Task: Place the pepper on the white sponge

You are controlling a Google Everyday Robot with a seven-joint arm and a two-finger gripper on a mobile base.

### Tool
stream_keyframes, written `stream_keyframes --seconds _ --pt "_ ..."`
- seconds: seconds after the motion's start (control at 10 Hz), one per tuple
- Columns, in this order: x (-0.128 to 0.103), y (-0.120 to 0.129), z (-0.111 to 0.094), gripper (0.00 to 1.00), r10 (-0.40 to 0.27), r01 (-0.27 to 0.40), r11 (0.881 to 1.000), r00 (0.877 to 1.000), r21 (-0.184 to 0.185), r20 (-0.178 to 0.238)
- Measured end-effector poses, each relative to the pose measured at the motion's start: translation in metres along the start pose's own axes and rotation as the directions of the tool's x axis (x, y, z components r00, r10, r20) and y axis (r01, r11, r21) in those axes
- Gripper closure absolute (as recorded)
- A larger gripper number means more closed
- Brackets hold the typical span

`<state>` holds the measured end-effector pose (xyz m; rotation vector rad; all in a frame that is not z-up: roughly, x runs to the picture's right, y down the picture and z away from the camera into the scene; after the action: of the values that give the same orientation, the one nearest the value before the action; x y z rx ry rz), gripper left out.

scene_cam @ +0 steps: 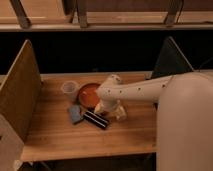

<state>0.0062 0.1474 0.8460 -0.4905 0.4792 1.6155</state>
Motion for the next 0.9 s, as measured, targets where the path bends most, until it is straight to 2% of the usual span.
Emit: stream_keyframes --seconds 0.3,0.5,0.7,0.9 --pt "-0.002 0.015 0.017 0.2 -0.026 0.026 1.0 0.999 0.011 -0.034" --pt "-0.006 0.019 0.02 0.2 -0.029 0.03 0.999 0.999 0.017 -0.039" --pt "-0.017 0.014 0.011 0.2 -0.027 0.027 0.999 1.0 0.035 -0.008" --pt "-0.024 0.015 -0.009 0.2 -0.031 0.029 0.998 0.999 0.06 0.039"
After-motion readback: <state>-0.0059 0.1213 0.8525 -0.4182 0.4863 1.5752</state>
